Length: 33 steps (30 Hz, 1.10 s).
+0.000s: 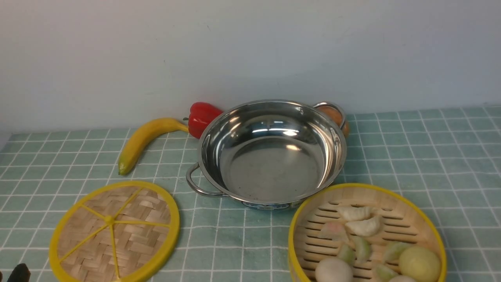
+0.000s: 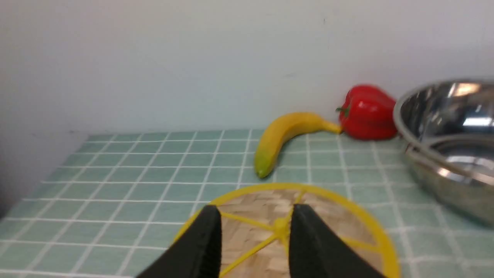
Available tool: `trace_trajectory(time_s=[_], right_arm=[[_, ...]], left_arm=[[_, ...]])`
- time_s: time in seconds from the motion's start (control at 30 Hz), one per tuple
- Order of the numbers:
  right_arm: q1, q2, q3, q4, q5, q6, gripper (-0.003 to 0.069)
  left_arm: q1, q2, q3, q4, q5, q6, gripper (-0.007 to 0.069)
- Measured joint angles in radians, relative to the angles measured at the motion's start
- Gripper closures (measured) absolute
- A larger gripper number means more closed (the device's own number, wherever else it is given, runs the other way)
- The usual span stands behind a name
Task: Place the steamer in the pot on the blue tablecloth, and put the lid on the steamer.
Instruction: 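Reach for and grasp the rim of the bamboo steamer holding the buns with the right gripper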
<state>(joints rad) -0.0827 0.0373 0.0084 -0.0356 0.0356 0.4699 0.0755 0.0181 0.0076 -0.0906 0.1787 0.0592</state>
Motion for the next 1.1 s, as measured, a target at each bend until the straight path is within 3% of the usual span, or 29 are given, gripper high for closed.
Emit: trace_trajectory(time_s=[0.2,0.33,0.57,0.7,0.8,0.83,0.93,1.0,1.03,1.1], right_arm=[[0.000,0.000,0.000,0.266,-0.080,0.248,0.0419],[0.000,0.000,0.000,0.317,-0.100,0.294,0.0419],[0.000,0.000,0.000,0.322,-0.134,0.308,0.0419],[0.000,0.000,0.001,0.322,-0.278,0.358,0.0419],[0.000,0.000,0.001,0.320,-0.525,0.391,0.0419],[0.000,0.000,0.001,0.320,-0.525,0.391,0.0419],[0.000,-0.002,-0.007,0.293,-0.823,0.368,0.0419],[0.000,-0.002,-0.057,0.260,-0.848,0.311,0.0419],[0.000,-0.003,-0.064,0.255,-0.846,0.304,0.0419],[0.000,0.002,-0.197,0.128,-0.707,0.210,0.0419]], left_arm=[[0.000,0.000,0.000,-0.362,-0.105,-0.227,0.0382],[0.000,0.000,0.000,-0.481,-0.138,-0.287,0.0382],[0.000,0.000,0.000,-0.498,-0.162,-0.286,0.0382],[0.000,0.000,0.000,-0.512,-0.242,-0.311,0.0382],[0.000,0.000,0.001,-0.528,-0.440,-0.385,0.0382],[0.000,0.000,0.001,-0.528,-0.458,-0.391,0.0382],[0.000,0.000,-0.030,-0.499,-0.769,-0.472,0.0382],[0.000,0.005,-0.098,-0.433,-0.933,-0.453,0.0382],[0.000,0.007,-0.105,-0.426,-0.943,-0.447,0.0382],[0.000,0.029,-0.203,-0.321,-0.970,-0.334,0.0382]])
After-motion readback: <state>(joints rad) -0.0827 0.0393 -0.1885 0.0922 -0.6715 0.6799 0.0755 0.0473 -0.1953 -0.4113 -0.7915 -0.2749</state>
